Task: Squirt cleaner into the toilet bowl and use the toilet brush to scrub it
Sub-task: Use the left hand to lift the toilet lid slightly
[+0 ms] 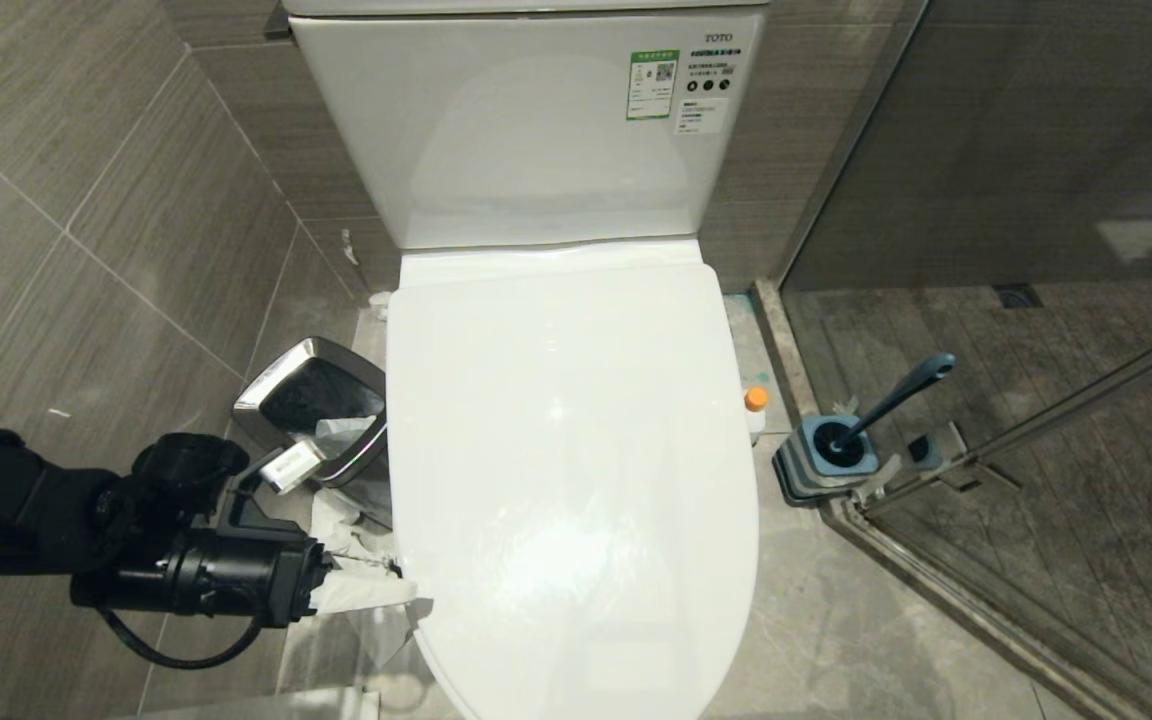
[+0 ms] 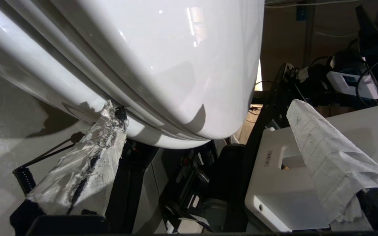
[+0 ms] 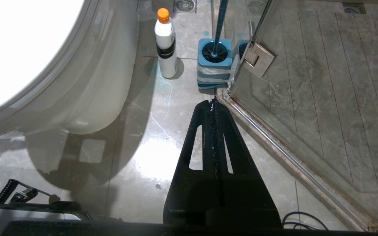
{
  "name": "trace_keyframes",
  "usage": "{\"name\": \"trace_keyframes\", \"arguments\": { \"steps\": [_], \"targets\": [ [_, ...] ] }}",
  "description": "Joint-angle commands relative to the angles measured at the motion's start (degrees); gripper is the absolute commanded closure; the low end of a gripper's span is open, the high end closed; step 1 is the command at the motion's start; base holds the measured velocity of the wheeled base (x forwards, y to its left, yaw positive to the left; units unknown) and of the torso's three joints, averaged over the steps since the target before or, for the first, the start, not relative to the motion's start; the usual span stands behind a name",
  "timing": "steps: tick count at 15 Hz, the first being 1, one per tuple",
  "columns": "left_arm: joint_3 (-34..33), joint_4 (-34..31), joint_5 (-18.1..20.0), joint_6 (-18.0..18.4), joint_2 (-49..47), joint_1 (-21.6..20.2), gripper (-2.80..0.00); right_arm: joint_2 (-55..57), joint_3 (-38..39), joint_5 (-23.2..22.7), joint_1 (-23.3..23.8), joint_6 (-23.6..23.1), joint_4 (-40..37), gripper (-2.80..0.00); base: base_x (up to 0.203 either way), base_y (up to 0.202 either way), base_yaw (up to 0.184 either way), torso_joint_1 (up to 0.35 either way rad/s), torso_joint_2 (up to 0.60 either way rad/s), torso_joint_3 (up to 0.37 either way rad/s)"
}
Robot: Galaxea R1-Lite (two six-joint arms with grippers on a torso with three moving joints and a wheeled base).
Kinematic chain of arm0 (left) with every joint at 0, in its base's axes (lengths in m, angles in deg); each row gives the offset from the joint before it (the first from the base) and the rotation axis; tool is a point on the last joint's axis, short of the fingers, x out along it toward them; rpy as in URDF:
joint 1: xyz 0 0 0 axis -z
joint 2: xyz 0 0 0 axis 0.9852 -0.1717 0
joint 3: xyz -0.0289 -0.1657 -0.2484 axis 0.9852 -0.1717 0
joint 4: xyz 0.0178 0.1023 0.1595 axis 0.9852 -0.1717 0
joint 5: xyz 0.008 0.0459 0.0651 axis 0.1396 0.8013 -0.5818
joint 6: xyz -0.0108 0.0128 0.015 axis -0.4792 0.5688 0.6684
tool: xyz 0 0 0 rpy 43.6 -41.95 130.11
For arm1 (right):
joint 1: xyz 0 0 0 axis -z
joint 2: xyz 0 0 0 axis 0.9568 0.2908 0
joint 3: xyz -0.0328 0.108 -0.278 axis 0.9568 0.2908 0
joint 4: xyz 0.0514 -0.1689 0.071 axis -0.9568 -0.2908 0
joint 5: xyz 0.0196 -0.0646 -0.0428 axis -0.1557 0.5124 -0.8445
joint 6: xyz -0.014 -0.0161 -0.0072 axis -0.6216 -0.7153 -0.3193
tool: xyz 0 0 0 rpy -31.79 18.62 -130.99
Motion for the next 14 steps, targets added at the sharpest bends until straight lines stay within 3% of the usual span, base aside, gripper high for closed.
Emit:
{"name": "trace_keyframes", "arguments": {
  "steps": [1, 14],
  "targets": [
    [0.3, 0.0, 0.1, 0.2, -1.0, 0.3, -2.80, 0.1, 0.1, 0.0, -0.1, 0.0, 0.0, 0.00, 0.000, 0.000, 0.000, 0.000, 0.00, 0.000],
    [0.9, 1.3, -1.3, -0.8, -2.1, 5.4, -2.80, 0.1, 0.0, 0.0, -0.1, 0.0, 0.0, 0.00, 0.000, 0.000, 0.000, 0.000, 0.00, 0.000]
  ]
}}
